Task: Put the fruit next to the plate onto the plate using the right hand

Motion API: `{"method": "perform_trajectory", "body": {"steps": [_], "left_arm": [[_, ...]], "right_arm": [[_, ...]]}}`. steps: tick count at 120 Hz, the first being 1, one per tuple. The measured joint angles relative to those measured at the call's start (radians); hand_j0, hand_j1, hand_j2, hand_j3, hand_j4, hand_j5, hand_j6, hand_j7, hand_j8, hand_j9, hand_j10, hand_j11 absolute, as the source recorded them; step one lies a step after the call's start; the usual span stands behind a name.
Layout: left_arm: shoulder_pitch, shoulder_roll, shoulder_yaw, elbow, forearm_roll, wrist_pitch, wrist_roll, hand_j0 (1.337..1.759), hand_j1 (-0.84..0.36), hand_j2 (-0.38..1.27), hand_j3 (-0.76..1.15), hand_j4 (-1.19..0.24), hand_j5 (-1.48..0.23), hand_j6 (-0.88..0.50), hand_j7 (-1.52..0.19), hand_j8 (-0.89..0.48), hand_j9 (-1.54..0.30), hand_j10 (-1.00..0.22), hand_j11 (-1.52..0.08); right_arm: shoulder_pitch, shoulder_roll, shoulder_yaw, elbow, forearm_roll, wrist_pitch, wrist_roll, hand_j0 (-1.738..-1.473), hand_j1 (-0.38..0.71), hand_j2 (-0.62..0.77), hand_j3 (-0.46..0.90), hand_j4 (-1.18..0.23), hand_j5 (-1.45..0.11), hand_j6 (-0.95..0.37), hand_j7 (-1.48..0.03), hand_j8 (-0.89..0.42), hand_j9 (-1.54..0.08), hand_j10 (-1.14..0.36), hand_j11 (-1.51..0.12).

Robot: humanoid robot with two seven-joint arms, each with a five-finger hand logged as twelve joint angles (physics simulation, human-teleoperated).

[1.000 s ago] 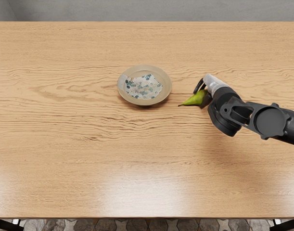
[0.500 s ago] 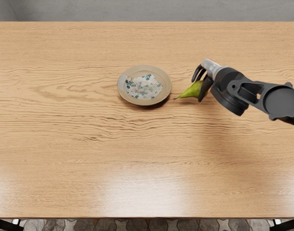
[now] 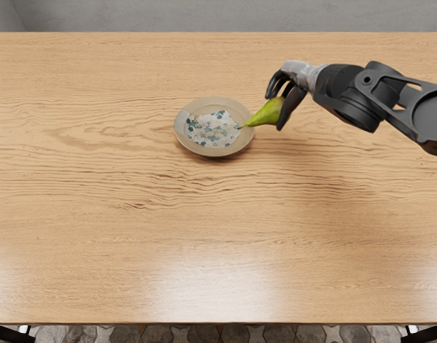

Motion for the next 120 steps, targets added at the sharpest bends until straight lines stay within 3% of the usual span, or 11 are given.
{"method": "perform_trajectory", "body": {"steps": [43, 58, 73, 94, 100, 120], "left_arm": [[0.000, 0.000, 0.000, 0.000, 0.000, 0.000, 0.000, 1.658, 0.32, 0.00, 0.00, -0.02, -0.03, -0.02, -0.03, -0.02, -0.03, -0.02, -0.03], [0.000, 0.000, 0.000, 0.000, 0.000, 0.000, 0.000, 1.658, 0.32, 0.00, 0.00, -0.02, -0.03, -0.02, -0.03, -0.02, -0.03, -0.02, -0.03], [0.000, 0.000, 0.000, 0.000, 0.000, 0.000, 0.000, 1.658, 0.32, 0.00, 0.00, -0.02, -0.03, -0.02, -0.03, -0.02, -0.03, -0.02, -0.03], [0.000, 0.000, 0.000, 0.000, 0.000, 0.000, 0.000, 1.658, 0.32, 0.00, 0.00, -0.02, -0.03, -0.02, -0.03, -0.02, -0.03, -0.02, -0.03], [0.000, 0.000, 0.000, 0.000, 0.000, 0.000, 0.000, 1.658, 0.32, 0.00, 0.00, -0.02, -0.03, -0.02, -0.03, -0.02, -0.03, -0.02, -0.03], [0.008, 0.000, 0.000, 0.000, 0.000, 0.000, 0.000, 1.658, 0.32, 0.00, 0.00, -0.02, -0.03, -0.02, -0.03, -0.02, -0.03, -0.02, -0.03]], "right_arm": [[0.004, 0.141, 0.041, -0.002, 0.002, -0.002, 0.000, -1.658, 0.30, 0.56, 0.00, -0.80, -1.15, -0.42, -1.08, -0.34, -1.13, -0.68, -1.15], [0.001, 0.149, 0.043, -0.006, -0.004, -0.083, 0.000, -1.658, 0.02, 0.31, 0.00, -0.45, -0.64, -0.24, -0.61, -0.20, -0.63, -0.39, -0.64], [-0.007, 0.112, 0.104, -0.005, 0.111, 0.003, 0.000, -1.658, -0.15, 0.17, 0.00, -0.24, -0.35, -0.13, -0.33, -0.11, -0.34, -0.21, -0.35], [-0.044, 0.005, 0.187, -0.004, 0.375, 0.385, 0.000, -1.658, -0.26, 0.07, 0.00, -0.10, -0.15, -0.06, -0.14, -0.05, -0.15, -0.09, -0.15], [-0.064, -0.025, 0.204, -0.004, 0.431, 0.468, 0.016, -1.658, -0.28, 0.06, 0.00, -0.08, -0.12, -0.05, -0.11, -0.04, -0.11, -0.07, -0.12], [-0.263, -0.067, 0.444, -0.001, 0.511, 0.576, 0.055, -1.658, -0.32, 0.03, 0.00, -0.04, -0.05, -0.02, -0.05, -0.02, -0.05, -0.03, -0.05]]}}
